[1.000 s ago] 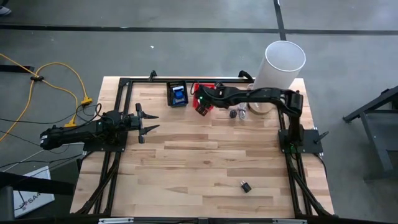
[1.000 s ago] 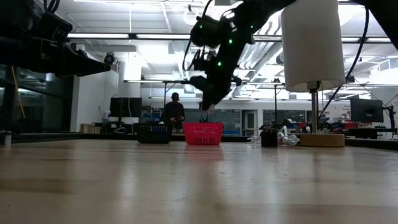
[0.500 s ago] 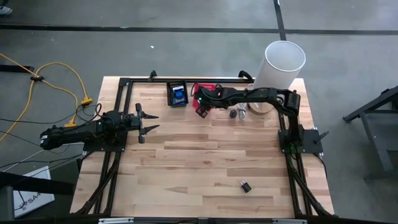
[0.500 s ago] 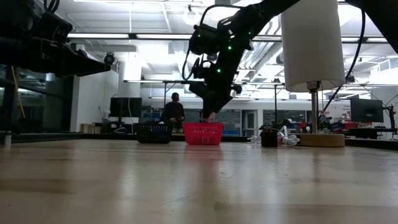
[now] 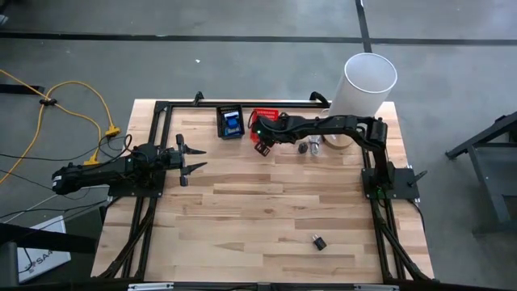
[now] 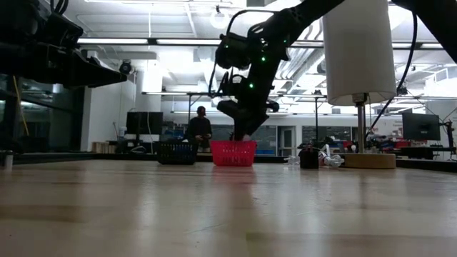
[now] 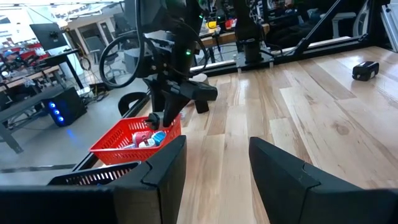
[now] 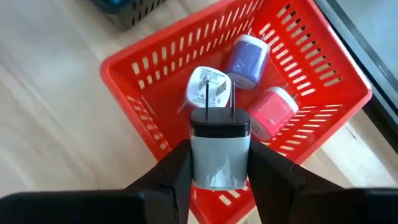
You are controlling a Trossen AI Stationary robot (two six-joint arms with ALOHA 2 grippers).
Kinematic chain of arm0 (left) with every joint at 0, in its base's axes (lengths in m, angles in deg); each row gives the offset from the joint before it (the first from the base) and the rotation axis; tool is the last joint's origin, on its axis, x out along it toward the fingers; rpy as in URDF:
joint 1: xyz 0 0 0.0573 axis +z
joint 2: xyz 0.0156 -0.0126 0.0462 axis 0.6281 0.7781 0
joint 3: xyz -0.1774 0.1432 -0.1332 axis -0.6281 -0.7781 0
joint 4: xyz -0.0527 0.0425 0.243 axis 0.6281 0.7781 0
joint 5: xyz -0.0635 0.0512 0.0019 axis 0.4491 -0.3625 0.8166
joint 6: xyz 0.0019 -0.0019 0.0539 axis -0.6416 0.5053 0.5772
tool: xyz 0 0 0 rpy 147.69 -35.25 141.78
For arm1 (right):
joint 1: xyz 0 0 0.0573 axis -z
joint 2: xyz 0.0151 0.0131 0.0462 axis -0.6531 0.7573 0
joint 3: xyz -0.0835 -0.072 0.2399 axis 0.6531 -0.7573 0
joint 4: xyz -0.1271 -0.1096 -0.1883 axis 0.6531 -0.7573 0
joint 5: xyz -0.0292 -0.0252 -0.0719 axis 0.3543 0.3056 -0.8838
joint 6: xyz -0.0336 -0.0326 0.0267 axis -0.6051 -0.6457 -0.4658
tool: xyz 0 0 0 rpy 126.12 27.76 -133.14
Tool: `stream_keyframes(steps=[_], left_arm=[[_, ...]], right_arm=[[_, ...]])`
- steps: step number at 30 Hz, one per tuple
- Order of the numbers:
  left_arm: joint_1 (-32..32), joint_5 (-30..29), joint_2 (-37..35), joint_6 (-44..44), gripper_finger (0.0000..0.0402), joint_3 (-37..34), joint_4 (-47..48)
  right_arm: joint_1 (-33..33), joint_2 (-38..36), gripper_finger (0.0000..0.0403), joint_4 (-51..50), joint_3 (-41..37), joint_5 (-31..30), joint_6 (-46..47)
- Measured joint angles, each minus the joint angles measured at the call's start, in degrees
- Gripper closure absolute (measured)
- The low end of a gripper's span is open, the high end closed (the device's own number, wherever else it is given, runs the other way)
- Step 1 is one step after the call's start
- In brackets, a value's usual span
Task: Pick & Place Office items
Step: Put the white charger adapter into the red basket
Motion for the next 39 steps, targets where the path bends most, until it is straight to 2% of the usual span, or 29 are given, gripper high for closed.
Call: stream_keyframes(steps=[34,39], left_arm=[[0.0,0.0,0.0,0.0,0.0235,0.0,0.0],[0.0,0.0,0.0,0.0,0.0235,0.0,0.0]], right_arm=[[-0.1,0.0,0.0273,-0.9,0.0,0.2,1.4],[-0.1,0.0,0.0254,-0.9,0.0,0.2,1.3]])
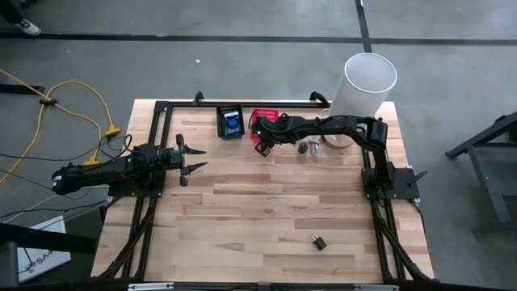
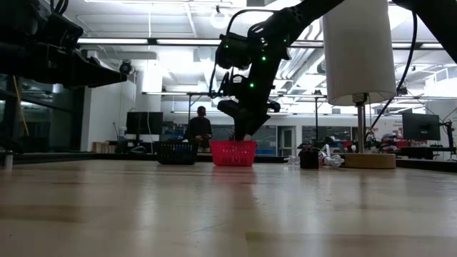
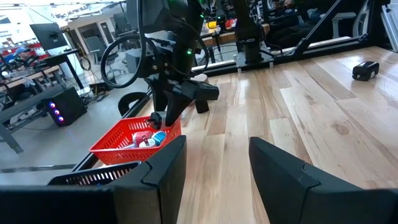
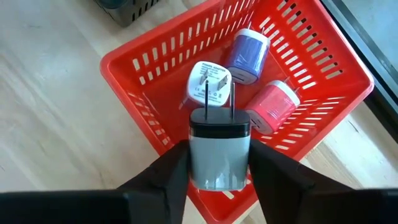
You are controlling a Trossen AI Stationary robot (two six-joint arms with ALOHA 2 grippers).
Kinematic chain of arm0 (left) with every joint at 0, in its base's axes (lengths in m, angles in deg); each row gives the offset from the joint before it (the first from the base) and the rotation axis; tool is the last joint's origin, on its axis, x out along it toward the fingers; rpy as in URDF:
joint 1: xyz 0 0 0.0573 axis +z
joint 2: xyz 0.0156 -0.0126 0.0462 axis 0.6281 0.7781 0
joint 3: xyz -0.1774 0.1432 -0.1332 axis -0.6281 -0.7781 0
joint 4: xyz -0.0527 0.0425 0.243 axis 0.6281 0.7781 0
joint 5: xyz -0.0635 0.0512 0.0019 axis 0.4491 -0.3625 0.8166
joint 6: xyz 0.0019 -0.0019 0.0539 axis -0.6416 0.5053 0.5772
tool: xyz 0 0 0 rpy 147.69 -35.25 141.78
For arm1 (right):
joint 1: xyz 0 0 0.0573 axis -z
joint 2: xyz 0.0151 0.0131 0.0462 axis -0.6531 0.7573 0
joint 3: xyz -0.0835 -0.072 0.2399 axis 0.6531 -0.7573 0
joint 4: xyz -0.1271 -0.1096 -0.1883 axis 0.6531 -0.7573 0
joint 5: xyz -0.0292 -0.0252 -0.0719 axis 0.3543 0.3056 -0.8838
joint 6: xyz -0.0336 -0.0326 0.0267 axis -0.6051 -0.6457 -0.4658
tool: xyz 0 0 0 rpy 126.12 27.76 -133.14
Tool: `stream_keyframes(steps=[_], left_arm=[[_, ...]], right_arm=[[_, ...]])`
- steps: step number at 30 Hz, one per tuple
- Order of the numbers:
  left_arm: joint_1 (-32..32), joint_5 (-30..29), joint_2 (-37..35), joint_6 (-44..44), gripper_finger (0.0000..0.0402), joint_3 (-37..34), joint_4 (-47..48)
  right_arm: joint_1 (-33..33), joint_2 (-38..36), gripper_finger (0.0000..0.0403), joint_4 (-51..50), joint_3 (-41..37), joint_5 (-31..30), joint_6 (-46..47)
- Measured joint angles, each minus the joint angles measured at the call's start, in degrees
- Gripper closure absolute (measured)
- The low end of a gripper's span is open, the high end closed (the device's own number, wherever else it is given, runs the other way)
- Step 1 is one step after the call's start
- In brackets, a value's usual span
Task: Pick & Place Office items
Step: Put the white charger adapter into the red basket
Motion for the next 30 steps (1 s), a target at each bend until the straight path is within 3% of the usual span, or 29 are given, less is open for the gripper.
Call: stream_keyframes(steps=[7,30], left_arm=[[0.0,0.0,0.0,0.0,0.0235,0.0,0.0],[0.0,0.0,0.0,0.0,0.0235,0.0,0.0]], right_arm=[[0.0,0.0,0.0226,0.0,0.0,0.0,0.0],[0.4,0.2,0.0227,1.4,0.0,-0.4,-0.3]])
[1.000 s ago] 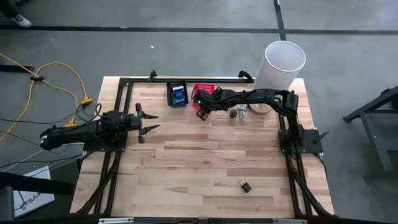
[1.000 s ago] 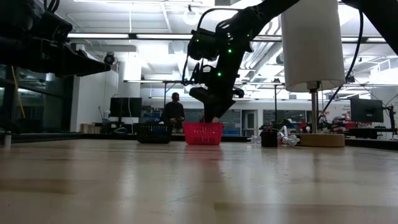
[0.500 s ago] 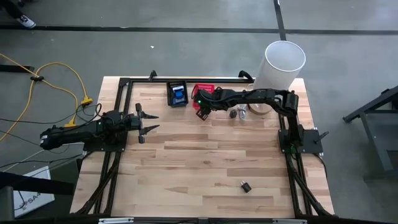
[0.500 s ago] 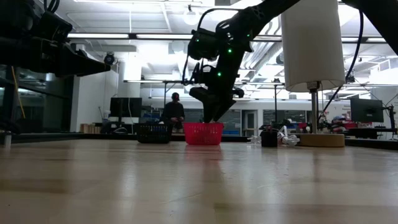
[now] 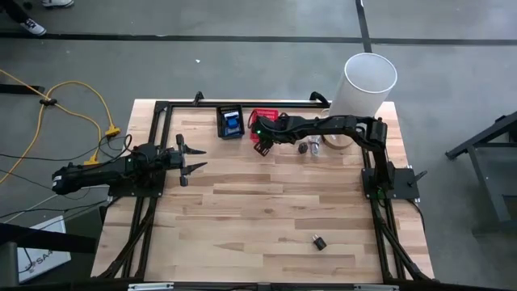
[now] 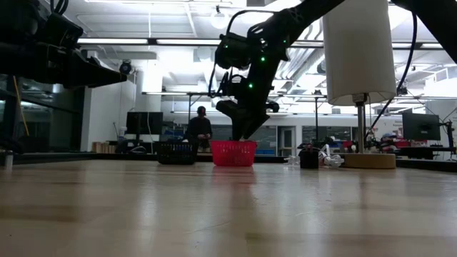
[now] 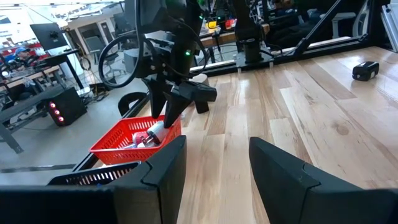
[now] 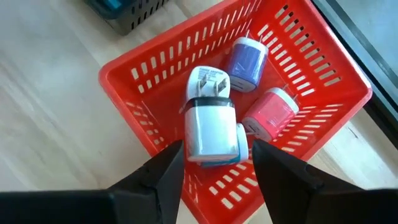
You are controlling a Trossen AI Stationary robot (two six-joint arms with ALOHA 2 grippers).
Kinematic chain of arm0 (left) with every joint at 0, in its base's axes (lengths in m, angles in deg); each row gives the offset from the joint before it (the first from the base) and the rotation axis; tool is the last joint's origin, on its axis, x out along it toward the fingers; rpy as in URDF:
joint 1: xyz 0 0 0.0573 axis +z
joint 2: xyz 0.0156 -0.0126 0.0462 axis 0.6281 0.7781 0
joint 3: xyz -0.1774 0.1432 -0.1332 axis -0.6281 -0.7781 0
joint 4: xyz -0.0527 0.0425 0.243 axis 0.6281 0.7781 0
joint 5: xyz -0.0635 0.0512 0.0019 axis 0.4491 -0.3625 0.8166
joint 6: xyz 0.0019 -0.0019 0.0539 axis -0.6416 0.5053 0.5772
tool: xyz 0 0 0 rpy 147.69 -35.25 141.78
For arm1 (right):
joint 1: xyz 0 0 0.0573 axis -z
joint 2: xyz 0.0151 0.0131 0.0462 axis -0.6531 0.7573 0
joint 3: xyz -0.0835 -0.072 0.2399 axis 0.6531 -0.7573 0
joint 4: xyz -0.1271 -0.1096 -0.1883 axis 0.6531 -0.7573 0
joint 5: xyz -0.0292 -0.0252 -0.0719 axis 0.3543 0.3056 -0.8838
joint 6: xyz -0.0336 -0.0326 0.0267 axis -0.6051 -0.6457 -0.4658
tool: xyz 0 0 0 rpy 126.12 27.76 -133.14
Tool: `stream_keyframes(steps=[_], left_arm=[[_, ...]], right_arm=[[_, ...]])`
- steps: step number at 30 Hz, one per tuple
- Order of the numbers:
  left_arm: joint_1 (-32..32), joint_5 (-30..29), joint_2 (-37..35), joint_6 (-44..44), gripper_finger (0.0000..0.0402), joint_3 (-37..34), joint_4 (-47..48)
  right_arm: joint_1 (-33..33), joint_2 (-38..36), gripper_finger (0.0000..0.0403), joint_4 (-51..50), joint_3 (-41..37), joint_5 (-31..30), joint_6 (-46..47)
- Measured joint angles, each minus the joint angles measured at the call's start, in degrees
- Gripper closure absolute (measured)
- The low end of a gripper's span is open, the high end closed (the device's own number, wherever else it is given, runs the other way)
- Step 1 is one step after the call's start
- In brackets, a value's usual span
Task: Pick & Place Office items
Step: Put the white charger adapter into the red basket, then put the bottom black charger adapter into the red basket
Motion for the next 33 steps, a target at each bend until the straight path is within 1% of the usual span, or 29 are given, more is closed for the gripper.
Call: stream_keyframes(steps=[3,7,13,19,22,28,33], left_arm=[[0.0,0.0,0.0,0.0,0.0235,0.0,0.0],[0.0,0.0,0.0,0.0,0.0235,0.0,0.0],[0.0,0.0,0.0,0.0,0.0235,0.0,0.0],[0.0,0.0,0.0,0.0,0.0235,0.0,0.0],[0.0,0.0,0.0,0.0,0.0235,0.0,0.0],[0.0,0.0,0.0,0.0,0.0235,0.0,0.0],[0.0,0.0,0.0,0.0,0.0235,0.0,0.0]], right_arm=[[0.1,0.0,0.0228,0.4,0.0,-0.1,-0.2],[0.2,0.0,0.0228,0.4,0.0,-2.8,-0.6],[0.5,0.1,0.0228,0.5,0.0,-3.0,-1.7],[0.3,0.1,0.0228,5.2,0.0,-7.9,-8.2],[0.2,0.1,0.0228,7.4,0.0,-7.7,-10.1],[-1.8,-0.1,0.0228,8.8,0.0,-7.5,-10.7],[-3.8,-2.6,0.0228,8.9,0.0,-8.7,-11.9]])
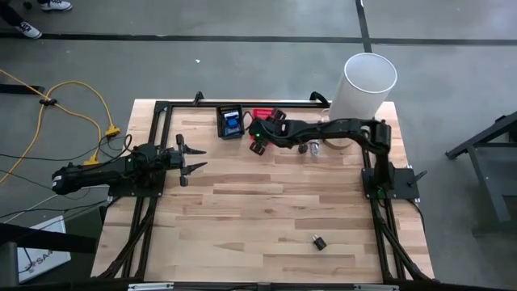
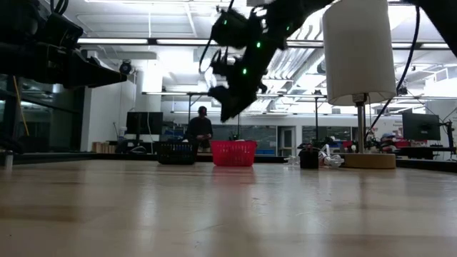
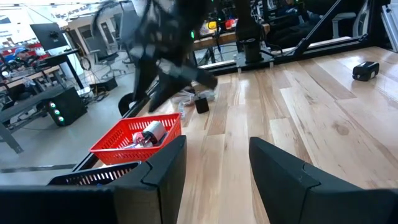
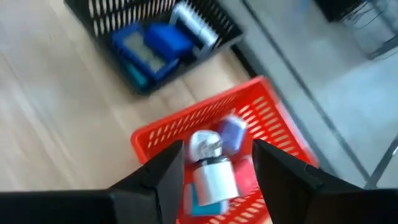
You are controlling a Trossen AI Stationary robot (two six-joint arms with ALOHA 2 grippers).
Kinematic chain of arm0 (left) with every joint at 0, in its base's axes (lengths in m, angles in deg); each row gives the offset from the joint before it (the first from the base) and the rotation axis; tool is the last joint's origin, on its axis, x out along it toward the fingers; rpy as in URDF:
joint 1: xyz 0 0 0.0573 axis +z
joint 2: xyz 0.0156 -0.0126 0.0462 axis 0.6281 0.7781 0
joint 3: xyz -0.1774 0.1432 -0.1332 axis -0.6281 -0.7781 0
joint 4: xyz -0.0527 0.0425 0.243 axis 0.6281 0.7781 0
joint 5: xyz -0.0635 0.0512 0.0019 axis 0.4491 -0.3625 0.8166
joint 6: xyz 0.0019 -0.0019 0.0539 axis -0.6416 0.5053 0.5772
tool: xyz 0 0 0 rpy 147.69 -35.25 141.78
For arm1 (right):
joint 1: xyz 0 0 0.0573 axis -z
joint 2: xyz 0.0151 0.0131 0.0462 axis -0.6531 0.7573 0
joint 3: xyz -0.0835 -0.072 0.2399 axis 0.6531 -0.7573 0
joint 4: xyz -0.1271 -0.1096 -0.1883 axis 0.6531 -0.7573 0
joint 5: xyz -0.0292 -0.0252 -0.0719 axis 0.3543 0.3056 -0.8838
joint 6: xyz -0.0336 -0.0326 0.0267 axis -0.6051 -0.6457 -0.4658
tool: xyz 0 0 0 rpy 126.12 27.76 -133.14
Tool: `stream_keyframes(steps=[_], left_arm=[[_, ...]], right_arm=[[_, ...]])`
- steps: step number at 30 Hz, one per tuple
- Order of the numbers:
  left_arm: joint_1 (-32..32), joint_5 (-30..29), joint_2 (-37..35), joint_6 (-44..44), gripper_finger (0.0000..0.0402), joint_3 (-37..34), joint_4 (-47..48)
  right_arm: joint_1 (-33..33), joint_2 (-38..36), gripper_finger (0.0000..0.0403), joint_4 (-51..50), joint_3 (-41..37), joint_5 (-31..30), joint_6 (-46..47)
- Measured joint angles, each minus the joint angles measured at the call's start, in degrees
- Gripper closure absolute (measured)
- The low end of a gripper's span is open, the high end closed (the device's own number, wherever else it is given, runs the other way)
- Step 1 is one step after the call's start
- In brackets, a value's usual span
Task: Pick & Place Office items
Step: Put the bottom black charger adapter into the red basket
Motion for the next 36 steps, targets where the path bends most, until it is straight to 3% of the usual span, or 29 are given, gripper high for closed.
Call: stream_keyframes(steps=[14,25,36], left_arm=[[0.0,0.0,0.0,0.0,0.0235,0.0,0.0],[0.0,0.0,0.0,0.0,0.0235,0.0,0.0],[0.0,0.0,0.0,0.0,0.0235,0.0,0.0]], right_arm=[[-9.7,-9.1,0.0228,-13.2,0.0,-1.1,6.4],[-16.9,-11.6,0.0228,-18.3,0.1,6.5,9.7],[-20.5,-13.3,0.0228,-26.9,0.0,16.4,21.6]])
